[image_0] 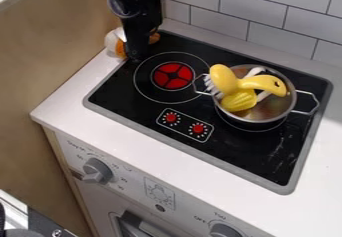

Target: Moved the sushi to below the right burner

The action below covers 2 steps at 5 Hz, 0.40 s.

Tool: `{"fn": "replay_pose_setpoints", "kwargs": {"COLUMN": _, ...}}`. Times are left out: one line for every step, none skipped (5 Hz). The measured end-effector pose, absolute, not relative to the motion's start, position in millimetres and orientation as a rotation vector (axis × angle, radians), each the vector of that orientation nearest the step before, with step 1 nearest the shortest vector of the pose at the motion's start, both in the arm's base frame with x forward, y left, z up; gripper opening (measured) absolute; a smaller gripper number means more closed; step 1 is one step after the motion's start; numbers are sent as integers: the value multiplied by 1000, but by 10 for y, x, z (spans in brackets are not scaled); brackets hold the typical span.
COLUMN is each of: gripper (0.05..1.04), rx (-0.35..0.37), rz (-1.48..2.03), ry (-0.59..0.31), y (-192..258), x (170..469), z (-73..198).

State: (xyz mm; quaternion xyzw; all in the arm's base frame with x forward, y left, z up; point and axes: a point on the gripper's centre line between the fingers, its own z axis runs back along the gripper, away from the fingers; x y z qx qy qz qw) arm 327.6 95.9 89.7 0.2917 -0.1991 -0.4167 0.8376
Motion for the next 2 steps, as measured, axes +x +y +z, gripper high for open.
{"fn": "replay_pose_setpoints", "kwargs": {"gripper": 998, "rx": 626, "rz": -886, "ry": -427, "y": 983, "x": 3277, "z": 860}}
{"fn": "replay_pose_setpoints", "kwargs": {"gripper": 998, "rx": 623, "rz": -891, "ry": -441, "y": 998, "x": 3282, "z": 761}}
